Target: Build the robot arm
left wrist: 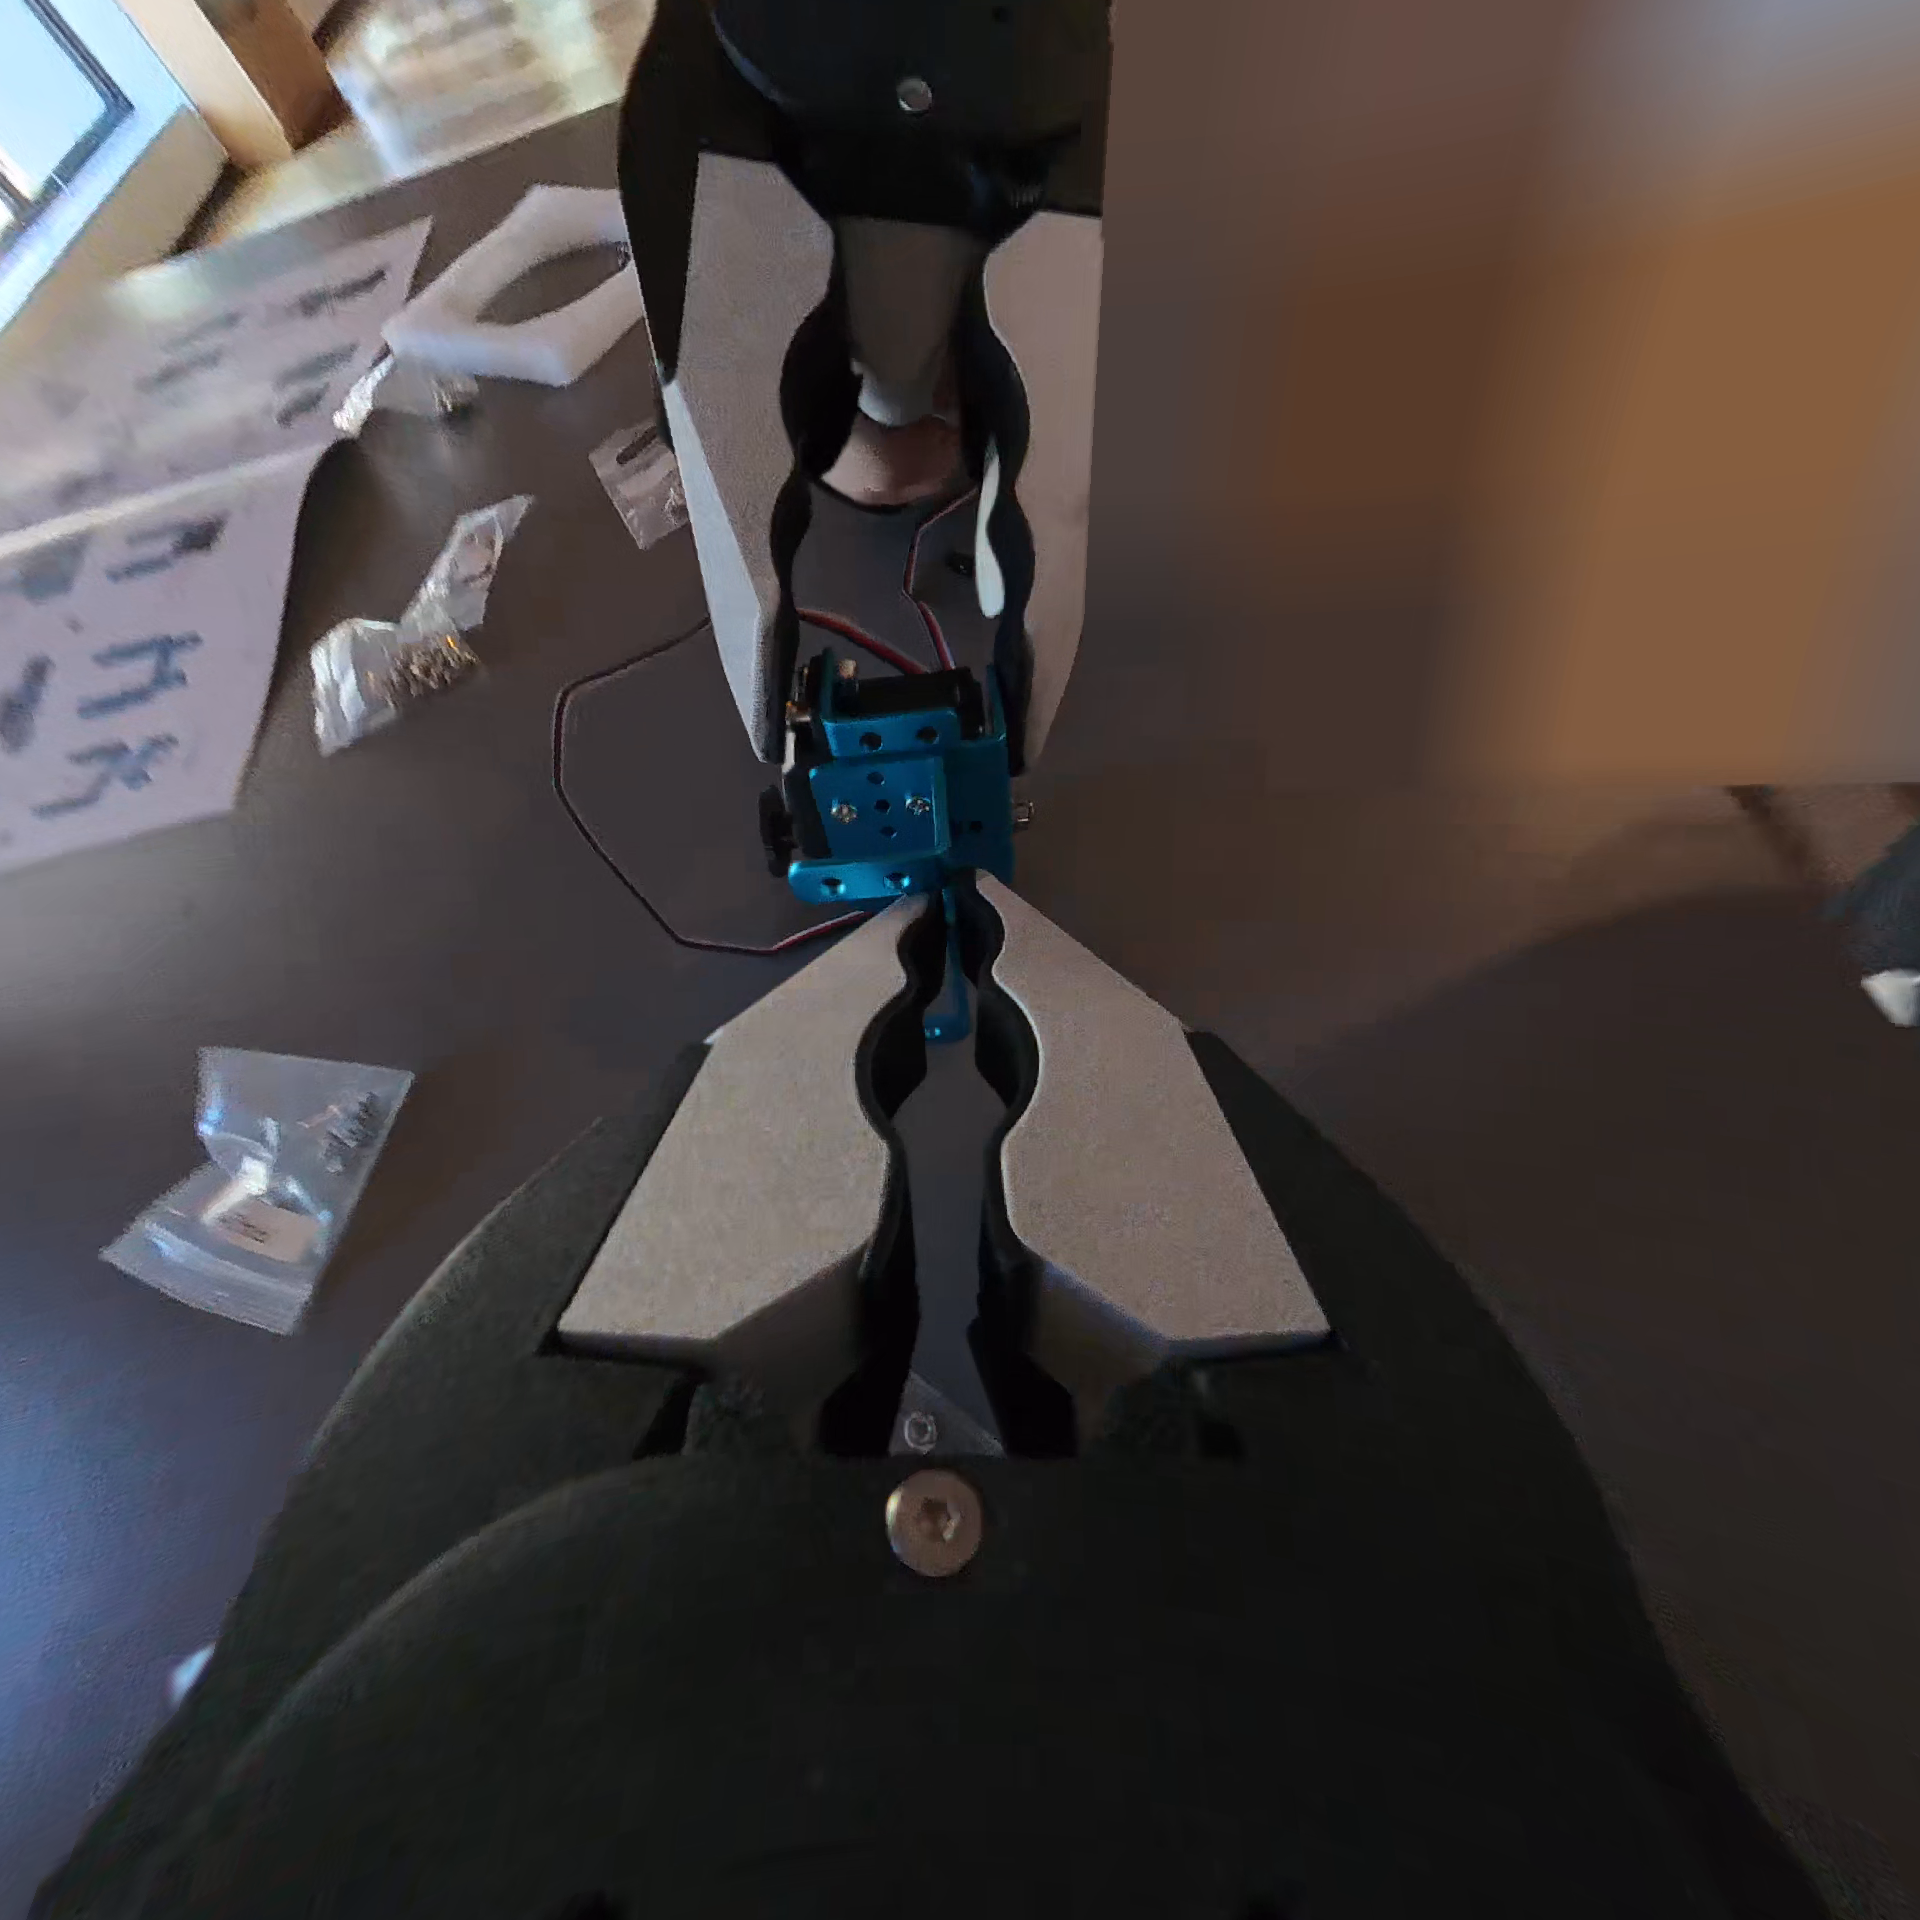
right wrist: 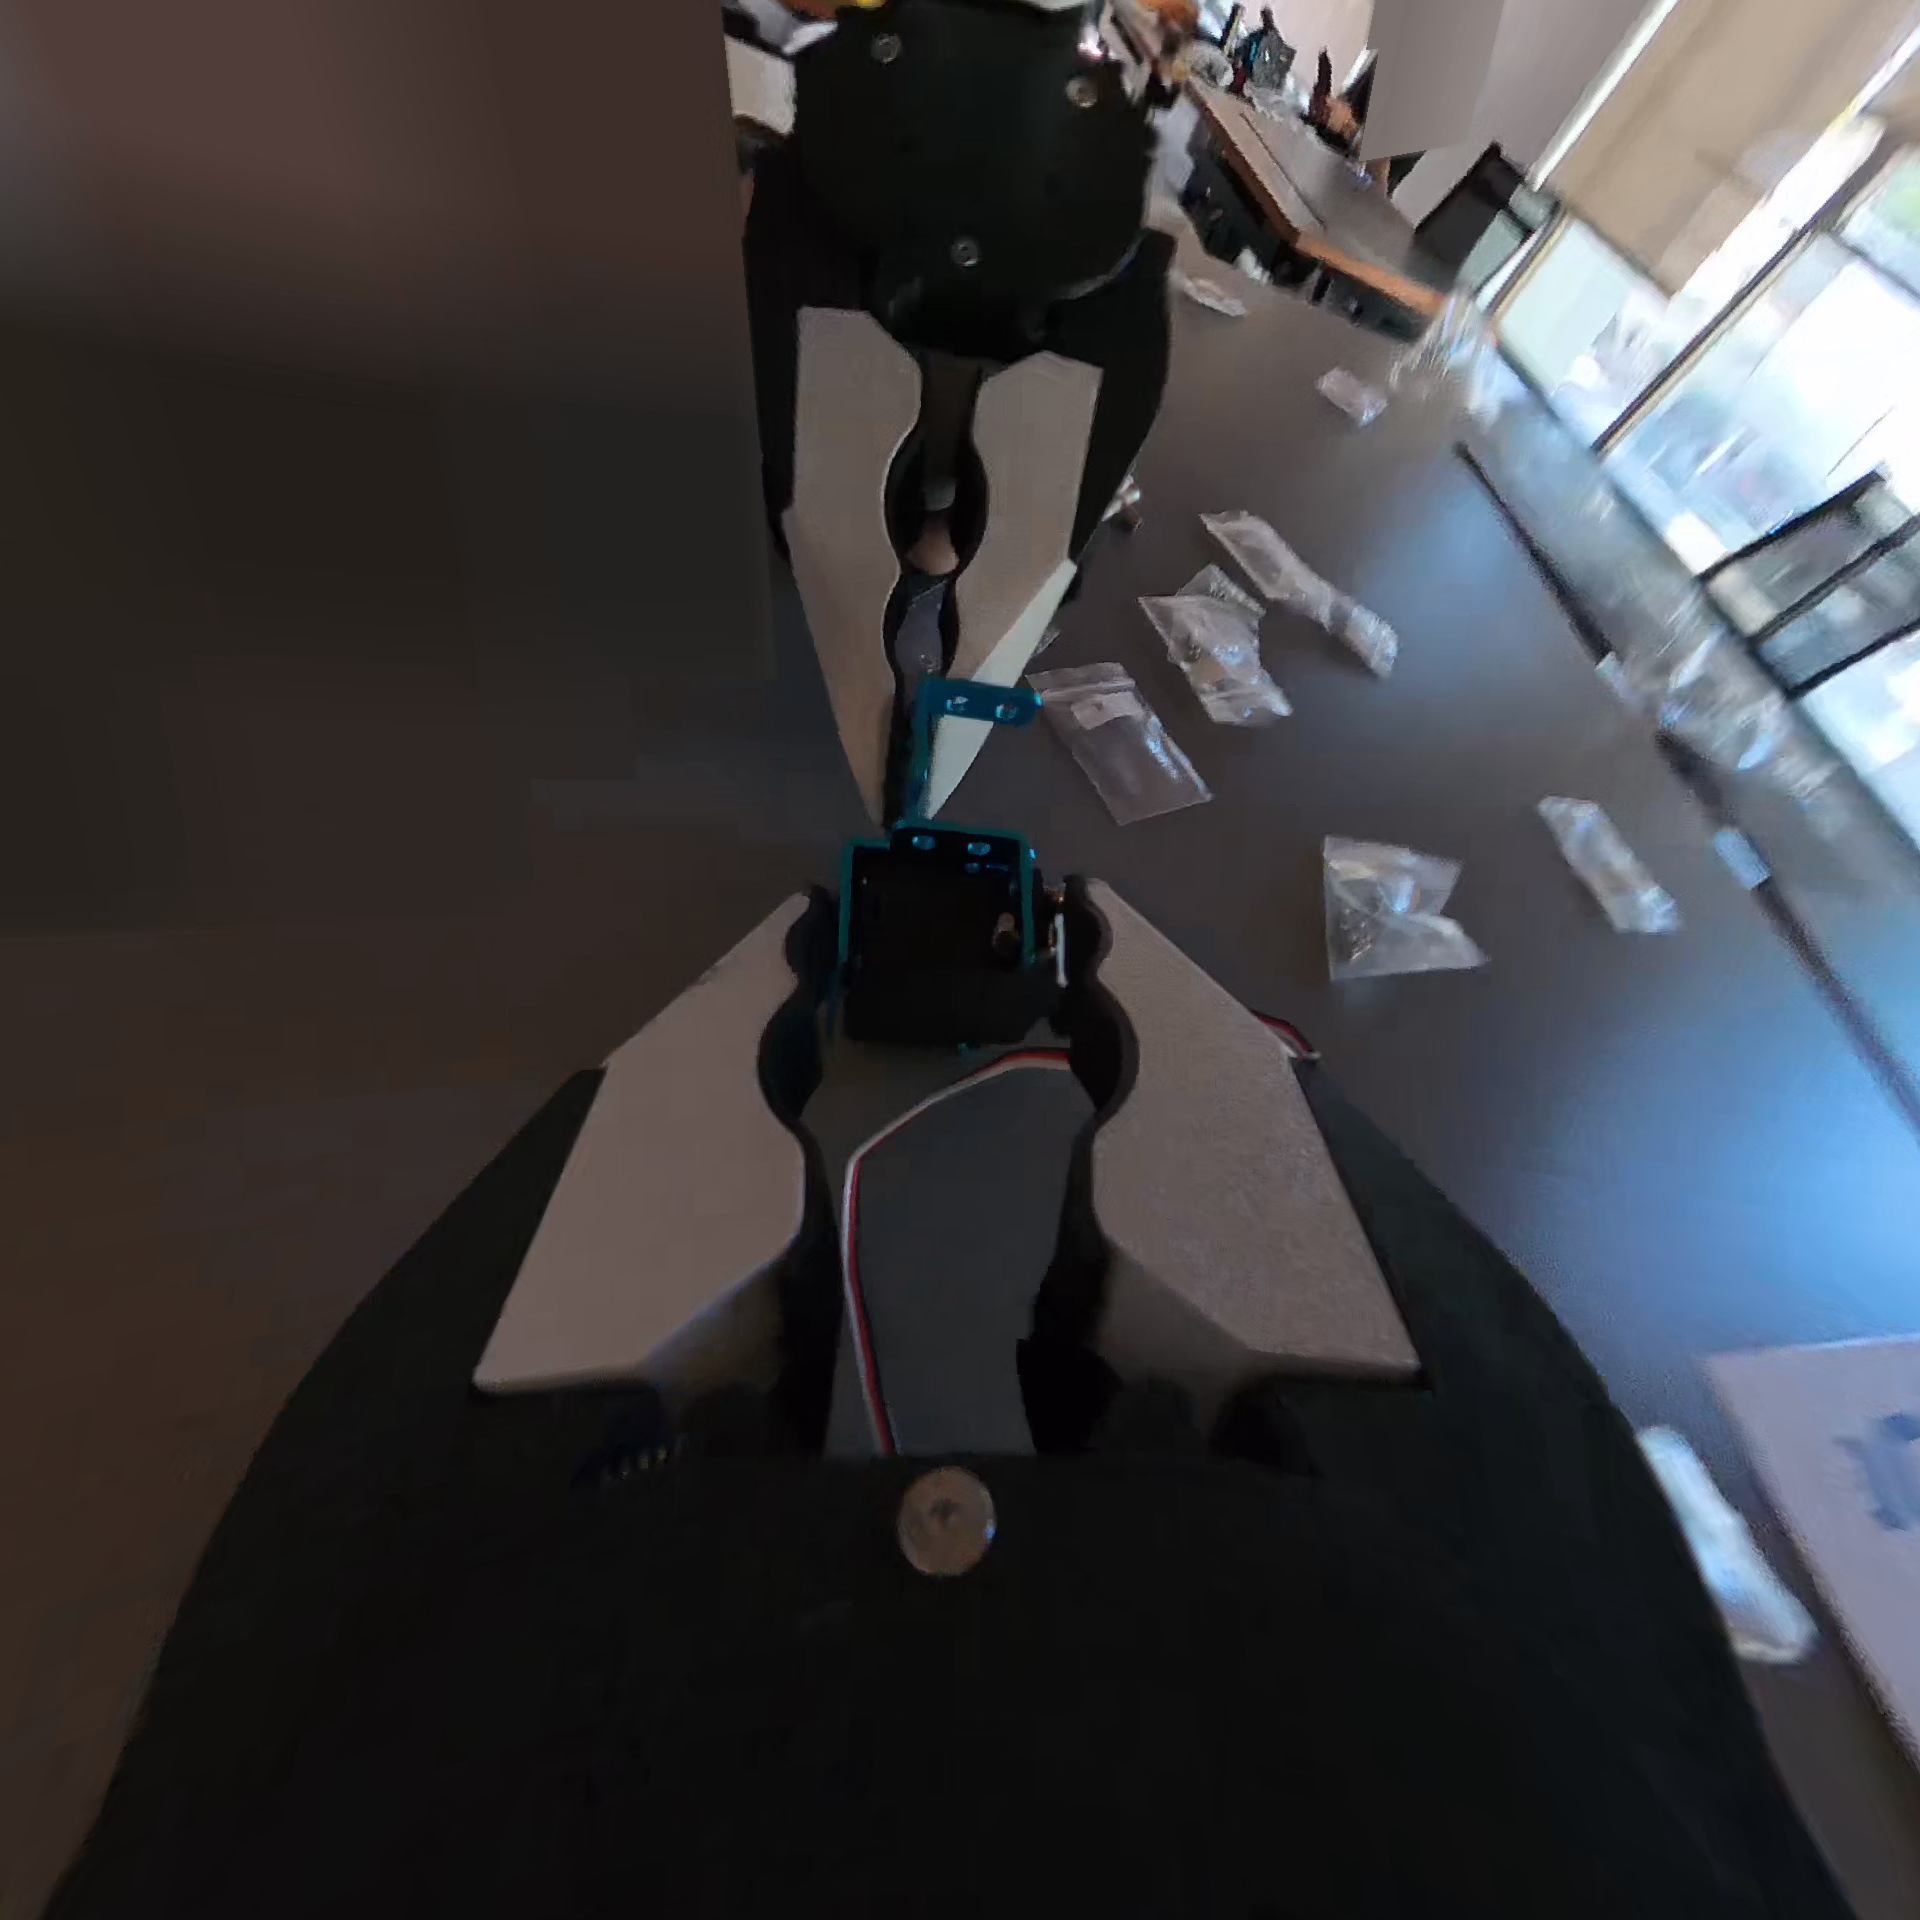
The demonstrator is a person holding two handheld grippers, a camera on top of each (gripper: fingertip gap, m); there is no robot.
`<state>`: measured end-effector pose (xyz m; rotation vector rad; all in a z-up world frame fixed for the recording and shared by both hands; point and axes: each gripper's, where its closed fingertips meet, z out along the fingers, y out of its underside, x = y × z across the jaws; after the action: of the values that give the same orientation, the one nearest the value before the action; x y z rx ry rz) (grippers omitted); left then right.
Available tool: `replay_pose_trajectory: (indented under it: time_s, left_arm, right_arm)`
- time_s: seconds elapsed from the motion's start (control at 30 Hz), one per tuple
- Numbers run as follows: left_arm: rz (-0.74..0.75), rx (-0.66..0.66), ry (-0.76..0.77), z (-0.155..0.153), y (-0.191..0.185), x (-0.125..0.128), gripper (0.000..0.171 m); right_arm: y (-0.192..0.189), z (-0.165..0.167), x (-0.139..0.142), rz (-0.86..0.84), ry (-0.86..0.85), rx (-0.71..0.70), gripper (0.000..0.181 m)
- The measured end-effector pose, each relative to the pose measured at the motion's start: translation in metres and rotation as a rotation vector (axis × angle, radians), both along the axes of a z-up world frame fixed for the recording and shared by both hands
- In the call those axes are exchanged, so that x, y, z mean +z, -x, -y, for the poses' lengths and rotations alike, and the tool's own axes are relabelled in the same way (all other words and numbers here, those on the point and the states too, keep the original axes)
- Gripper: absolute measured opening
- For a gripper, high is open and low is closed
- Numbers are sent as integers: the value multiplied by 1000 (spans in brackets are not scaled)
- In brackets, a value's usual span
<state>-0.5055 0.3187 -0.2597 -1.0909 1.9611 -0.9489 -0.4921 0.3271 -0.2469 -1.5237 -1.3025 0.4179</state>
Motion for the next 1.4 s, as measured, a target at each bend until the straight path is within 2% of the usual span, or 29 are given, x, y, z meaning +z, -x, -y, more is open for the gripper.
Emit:
replay_pose_trajectory:
  time_s: [0.1,0.23,0.3,0.33,0.4,0.47,0.53,0.6,0.7,0.87,0.97,1.07,1.23,1.37,1.4]
  left_arm:
    - [29,-35,-141,4,2,-1,1]
    - [37,-48,-204,7,2,-2,1]
    - [42,-50,-221,7,3,-2,1]
    - [43,-49,-227,8,3,-2,1]
    - [41,-46,-229,8,3,-2,1]
    - [42,-46,-230,8,3,-2,1]
    - [41,-44,-232,8,3,-2,1]
    - [41,-43,-232,8,3,-2,1]
    - [39,-41,-228,8,3,-2,1]
    - [32,-36,-232,8,2,-2,1]
    - [34,-41,-239,9,2,-2,1]
    - [36,-68,-237,13,2,-2,1]
    - [30,-56,-188,14,0,-2,1]
    - [39,-52,-211,14,0,-2,1]
    - [42,-53,-212,14,0,-2,1]
  right_arm:
    - [5,10,0,60,-126,66,47]
    - [8,19,5,-29,-7,128,49]
    - [2,15,17,-99,43,106,53]
    - [-2,14,23,-130,67,98,50]
    - [-7,17,35,-174,98,95,26]
    - [-10,15,33,-138,78,70,11]
    - [-11,11,20,-64,85,33,17]
    - [-7,12,14,-59,130,34,19]
    - [-7,9,12,-61,143,10,14]
    - [-6,8,13,-22,62,-3,12]
    - [-4,10,14,-8,32,13,12]
    - [3,18,15,-33,76,69,11]
    - [2,18,13,30,2,57,4]
    - [1,17,14,26,-24,53,6]
    - [1,17,16,4,-9,51,15]
